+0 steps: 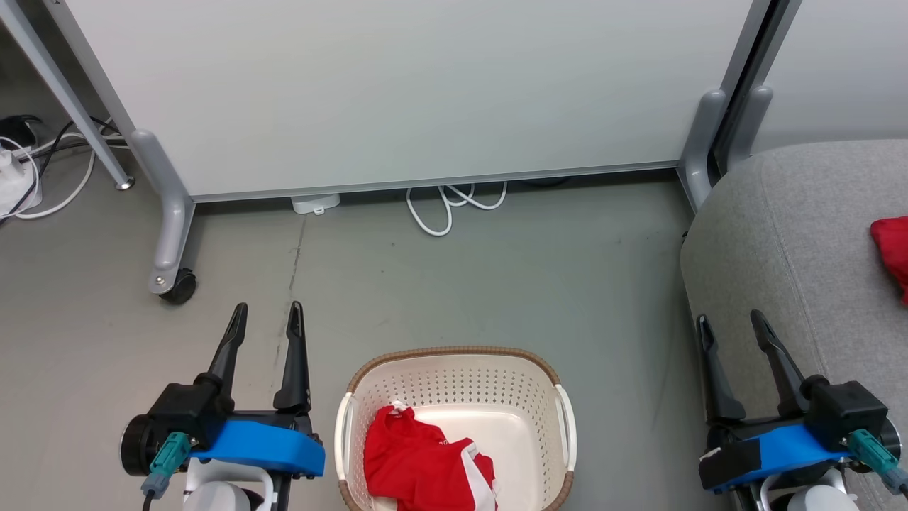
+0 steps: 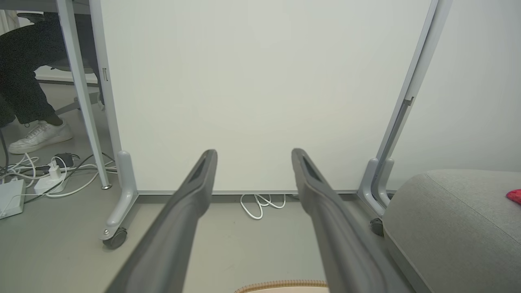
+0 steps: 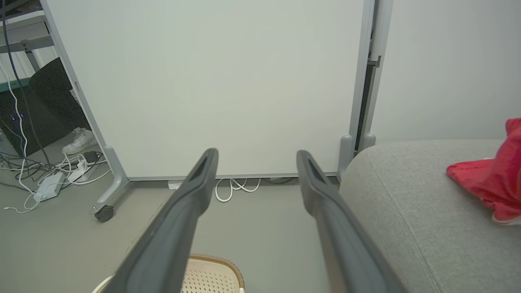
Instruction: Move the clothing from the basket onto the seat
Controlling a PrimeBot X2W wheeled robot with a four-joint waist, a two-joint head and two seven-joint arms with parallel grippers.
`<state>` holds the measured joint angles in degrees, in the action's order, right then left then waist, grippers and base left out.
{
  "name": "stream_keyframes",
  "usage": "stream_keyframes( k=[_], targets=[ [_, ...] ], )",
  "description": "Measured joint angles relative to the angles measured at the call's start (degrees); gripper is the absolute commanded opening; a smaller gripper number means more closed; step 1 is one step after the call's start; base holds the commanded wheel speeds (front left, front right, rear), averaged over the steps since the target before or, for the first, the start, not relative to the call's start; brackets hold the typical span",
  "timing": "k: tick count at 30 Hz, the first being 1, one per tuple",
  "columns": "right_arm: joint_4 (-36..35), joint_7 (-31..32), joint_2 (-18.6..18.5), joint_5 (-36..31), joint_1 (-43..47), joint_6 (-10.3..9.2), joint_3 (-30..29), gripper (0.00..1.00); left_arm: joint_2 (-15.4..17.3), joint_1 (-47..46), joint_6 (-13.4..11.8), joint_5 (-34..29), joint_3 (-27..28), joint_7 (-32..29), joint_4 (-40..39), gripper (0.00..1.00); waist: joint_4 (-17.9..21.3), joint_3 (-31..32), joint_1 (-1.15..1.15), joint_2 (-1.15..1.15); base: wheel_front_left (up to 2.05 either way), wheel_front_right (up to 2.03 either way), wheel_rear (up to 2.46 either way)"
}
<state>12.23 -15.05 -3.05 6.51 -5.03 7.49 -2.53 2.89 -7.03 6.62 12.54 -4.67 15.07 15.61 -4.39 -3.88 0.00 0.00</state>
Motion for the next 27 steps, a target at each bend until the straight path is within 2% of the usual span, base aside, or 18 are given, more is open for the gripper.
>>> stream_keyframes(
  k=[13,19,24,27],
  targets=[
    [-0.20,0.00,0.07,0.03,-0.08,0.00,0.38,1.00,0.01,-0.77,-0.01,-0.54,-0.56,0.00,0.01,1.00,-0.10,-0.64,0.00,0.00,0.00,0.00,0.00],
    [-1.15,0.00,0.11,0.04,-1.96,0.00,1.26,1.00,0.26,-5.92,0.47,-4.06,-2.54,0.00,2.45,1.00,0.72,-2.86,0.01,0.00,0.00,0.00,0.00],
    [-2.43,0.00,0.13,0.03,-5.26,0.00,2.20,1.00,1.99,-11.84,0.59,-6.21,-5.31,0.00,6.03,1.00,2.20,-6.26,0.01,0.00,0.00,0.00,0.00],
    [-3.24,0.00,0.13,0.01,-7.10,0.00,2.33,1.00,3.64,-15.92,0.76,-6.25,-8.86,0.00,9.03,1.00,3.29,-9.03,0.01,0.00,0.00,0.00,0.00]
  ],
)
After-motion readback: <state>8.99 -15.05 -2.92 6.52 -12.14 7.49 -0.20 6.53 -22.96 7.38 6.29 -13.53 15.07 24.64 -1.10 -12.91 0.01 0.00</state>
